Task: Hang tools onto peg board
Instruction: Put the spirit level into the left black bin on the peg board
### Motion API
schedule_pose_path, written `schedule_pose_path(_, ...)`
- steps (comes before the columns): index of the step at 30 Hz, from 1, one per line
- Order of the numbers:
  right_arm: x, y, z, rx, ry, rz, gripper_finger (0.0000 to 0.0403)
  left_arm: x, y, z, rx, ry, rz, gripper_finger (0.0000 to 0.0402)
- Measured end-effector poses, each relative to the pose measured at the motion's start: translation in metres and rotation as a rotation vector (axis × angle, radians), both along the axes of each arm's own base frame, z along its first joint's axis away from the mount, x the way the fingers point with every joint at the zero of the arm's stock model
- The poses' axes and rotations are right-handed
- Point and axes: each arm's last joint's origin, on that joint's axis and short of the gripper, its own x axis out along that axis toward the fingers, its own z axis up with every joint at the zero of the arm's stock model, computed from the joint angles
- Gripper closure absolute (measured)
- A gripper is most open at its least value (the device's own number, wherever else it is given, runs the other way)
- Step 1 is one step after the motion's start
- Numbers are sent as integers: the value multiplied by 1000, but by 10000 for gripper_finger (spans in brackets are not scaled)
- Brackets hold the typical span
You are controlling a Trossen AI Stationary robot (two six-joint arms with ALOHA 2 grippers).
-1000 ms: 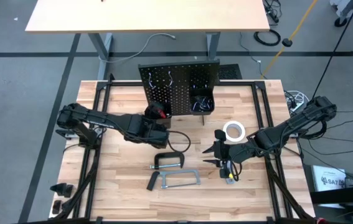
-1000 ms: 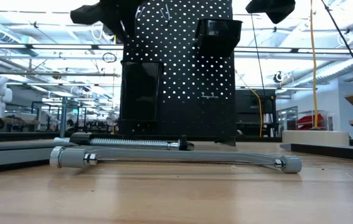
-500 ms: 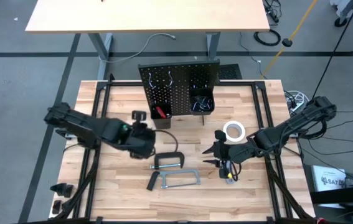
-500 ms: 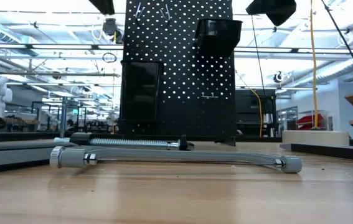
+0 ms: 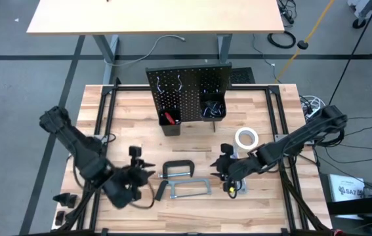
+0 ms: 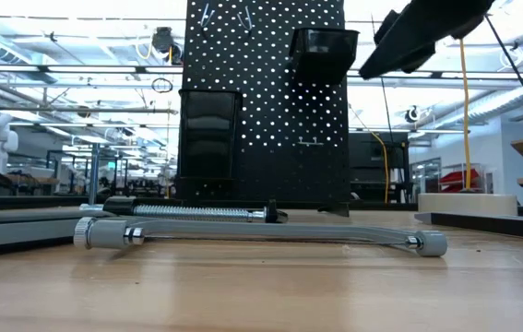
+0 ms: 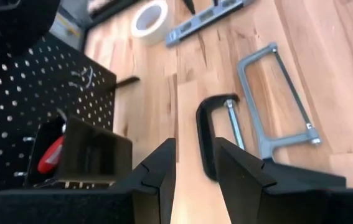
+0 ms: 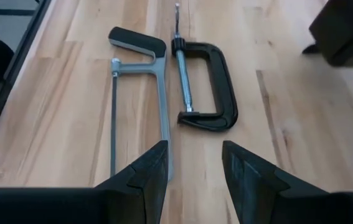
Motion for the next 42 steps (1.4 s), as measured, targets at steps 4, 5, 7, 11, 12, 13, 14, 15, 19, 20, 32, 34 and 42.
schedule_pose_path(4,3,1,-5,80,13,-75,259,-7,-12,-33,38,-76,-16,288)
schedule_pose_path(5,3,1,-6,100,16,-93,259,-8,-14,-41,40,-85,-19,288)
schedule_pose_path(7,3,2,-7,131,18,-118,259,-10,-15,-55,40,-115,-15,288)
schedule_pose_path(11,3,2,-7,139,19,-126,259,-13,-15,-75,44,-177,-18,288)
schedule_pose_path(12,3,2,-7,139,18,-127,259,-14,-14,-77,45,-185,-29,288)
schedule_pose_path(13,3,1,-7,138,17,-130,259,-16,-11,-78,39,-196,-34,288)
schedule_pose_path(14,3,1,-7,138,17,-129,259,-20,-7,-76,35,-205,-38,288)
schedule_pose_path(15,3,1,-7,137,17,-131,259,-24,-2,-73,27,-218,-34,288)
schedule_pose_path(19,5,-3,-7,136,15,-148,259,-44,26,-49,-57,-322,7,288)
schedule_pose_path(20,6,-4,-7,136,14,-155,259,-49,32,-44,-91,-357,15,288)
schedule_pose_path(32,-2,-26,-21,249,173,-450,259,-68,54,-55,-313,-674,-118,288)
schedule_pose_path(34,-7,-28,-28,257,241,-533,259,-66,55,-62,-287,-682,-125,288)
schedule_pose_path(42,-20,-34,-52,205,433,-765,259,-55,61,-60,-385,-771,-33,288)
